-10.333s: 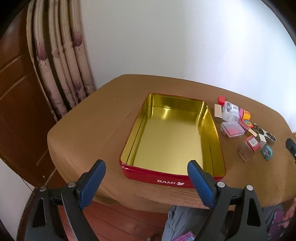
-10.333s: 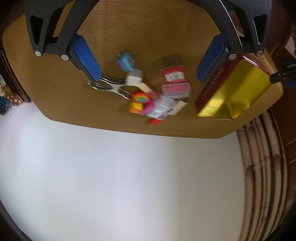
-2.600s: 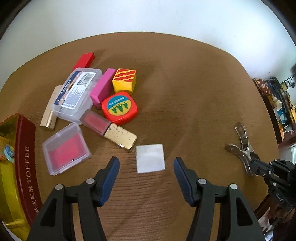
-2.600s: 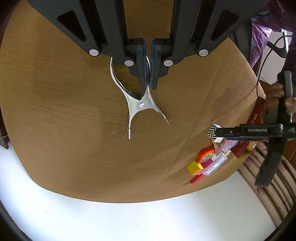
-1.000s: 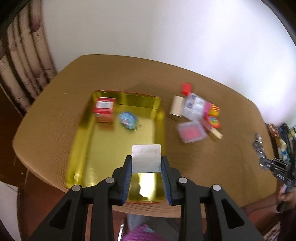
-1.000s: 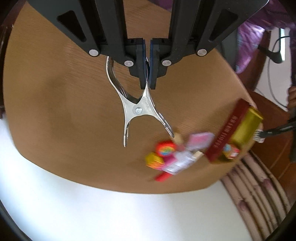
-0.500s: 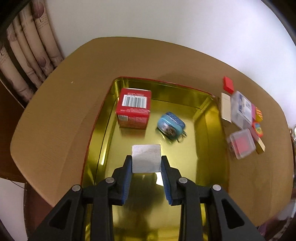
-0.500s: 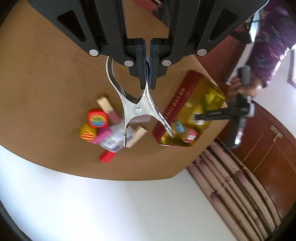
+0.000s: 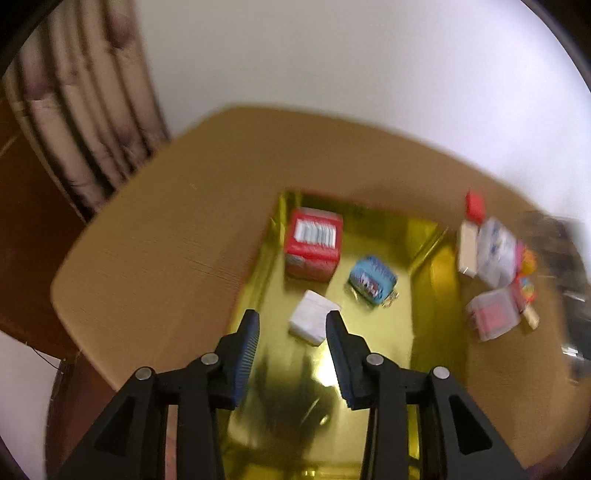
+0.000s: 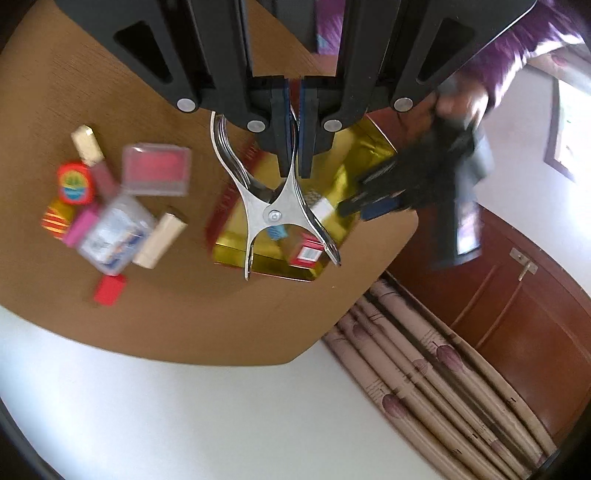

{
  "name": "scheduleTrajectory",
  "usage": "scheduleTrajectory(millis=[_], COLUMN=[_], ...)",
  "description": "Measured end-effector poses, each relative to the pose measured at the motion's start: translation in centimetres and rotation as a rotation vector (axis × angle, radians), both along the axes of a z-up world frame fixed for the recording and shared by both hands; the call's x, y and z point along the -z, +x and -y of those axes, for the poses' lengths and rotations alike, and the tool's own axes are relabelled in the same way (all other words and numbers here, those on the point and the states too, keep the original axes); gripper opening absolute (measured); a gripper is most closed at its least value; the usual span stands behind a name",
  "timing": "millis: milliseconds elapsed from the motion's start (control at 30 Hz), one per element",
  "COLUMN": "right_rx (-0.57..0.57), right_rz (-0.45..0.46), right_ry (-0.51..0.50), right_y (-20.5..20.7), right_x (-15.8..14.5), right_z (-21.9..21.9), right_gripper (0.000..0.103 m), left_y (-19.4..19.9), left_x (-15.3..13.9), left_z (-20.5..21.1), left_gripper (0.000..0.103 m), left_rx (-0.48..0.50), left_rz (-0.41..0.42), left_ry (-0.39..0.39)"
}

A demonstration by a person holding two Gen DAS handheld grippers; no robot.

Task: Organize rigid objects
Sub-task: 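Lower the silver clip into the tray and open the right tool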

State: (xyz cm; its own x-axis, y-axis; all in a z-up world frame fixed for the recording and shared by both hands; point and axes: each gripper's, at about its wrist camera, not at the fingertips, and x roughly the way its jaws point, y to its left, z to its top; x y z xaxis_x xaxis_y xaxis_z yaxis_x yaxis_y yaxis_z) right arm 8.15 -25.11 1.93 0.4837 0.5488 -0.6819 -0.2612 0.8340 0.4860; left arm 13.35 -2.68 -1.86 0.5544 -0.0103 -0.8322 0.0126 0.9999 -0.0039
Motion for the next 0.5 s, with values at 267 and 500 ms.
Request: scheduleTrajectory(millis=[267, 500], right_rx=[0.044, 0.127], right_rz=[-0.144, -0.216], right_ry=[0.091, 0.145], right_y=[6.2, 8.1], right_x=[4.4, 6.6], right_z=[-4.2, -5.2], right_gripper=[0.004, 0.005], left_y=[-6.5, -6.5], left_x=[-1.4, -0.4], left_z=[-4.7, -6.0], left_gripper=[0.051, 0.051], left_rx=[-0.100, -0.151], left_rz=[0.106, 0.137], left_ry=[-0.192, -0.216])
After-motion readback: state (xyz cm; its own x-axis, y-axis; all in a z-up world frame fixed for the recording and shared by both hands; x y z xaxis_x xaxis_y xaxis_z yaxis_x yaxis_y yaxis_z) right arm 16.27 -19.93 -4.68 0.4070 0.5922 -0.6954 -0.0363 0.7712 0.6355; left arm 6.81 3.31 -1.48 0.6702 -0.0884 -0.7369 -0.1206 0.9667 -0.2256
